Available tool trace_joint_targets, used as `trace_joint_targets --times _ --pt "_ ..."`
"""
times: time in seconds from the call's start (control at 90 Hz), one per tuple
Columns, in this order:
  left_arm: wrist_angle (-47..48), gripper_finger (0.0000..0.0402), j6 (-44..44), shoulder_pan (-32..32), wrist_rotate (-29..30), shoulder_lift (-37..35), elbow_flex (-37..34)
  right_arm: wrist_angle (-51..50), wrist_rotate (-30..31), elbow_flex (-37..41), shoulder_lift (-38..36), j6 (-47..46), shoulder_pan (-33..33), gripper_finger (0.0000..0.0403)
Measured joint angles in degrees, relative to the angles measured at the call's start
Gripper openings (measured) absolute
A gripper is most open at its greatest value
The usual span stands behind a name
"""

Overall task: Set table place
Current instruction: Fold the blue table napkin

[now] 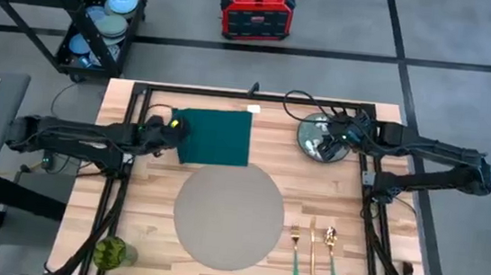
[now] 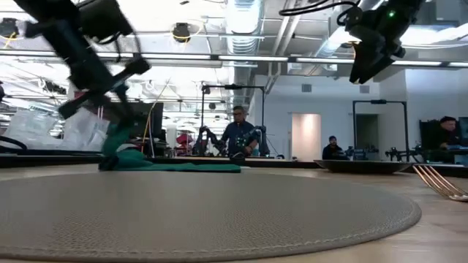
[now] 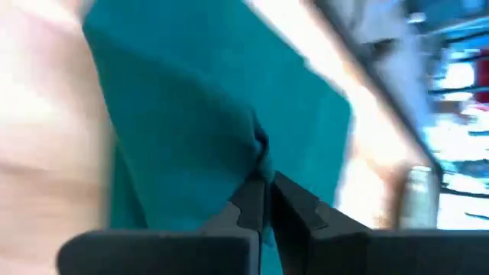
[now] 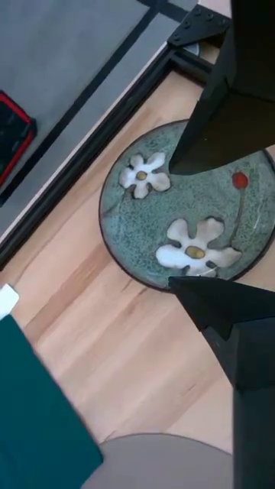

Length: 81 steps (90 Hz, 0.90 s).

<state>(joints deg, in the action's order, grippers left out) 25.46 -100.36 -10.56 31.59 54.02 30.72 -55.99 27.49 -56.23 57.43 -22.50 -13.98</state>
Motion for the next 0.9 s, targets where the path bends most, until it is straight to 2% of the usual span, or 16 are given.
trace_joint_targets --times 0.133,0.256,0.567,0.778,0.9 --pt "-12.00 0.0000 8.14 -1.60 0.83 2.80 3.75 0.15 0.00 -0.01 0.00 0.02 0.00 0.0215" --pt "-12.41 0.0000 12.44 -3.04 -0.87 6.81 5.98 0.20 -0.01 -0.02 -0.01 0.02 0.07 0.0215" --pt "-13.62 0.0000 11.79 -1.56 -12.50 19.34 6.30 -0.12 -0.27 -0.02 0.00 0.02 0.57 0.0215" --pt "-25.57 0.0000 12.82 0.34 -13.26 25.72 6.30 -0.09 -0.39 -0.04 0.00 0.00 0.57 0.0215" --pt "-28.13 0.0000 12.75 0.27 -13.18 27.47 6.30 -0.13 -0.46 -0.04 -0.02 -0.06 0.75 0.0215"
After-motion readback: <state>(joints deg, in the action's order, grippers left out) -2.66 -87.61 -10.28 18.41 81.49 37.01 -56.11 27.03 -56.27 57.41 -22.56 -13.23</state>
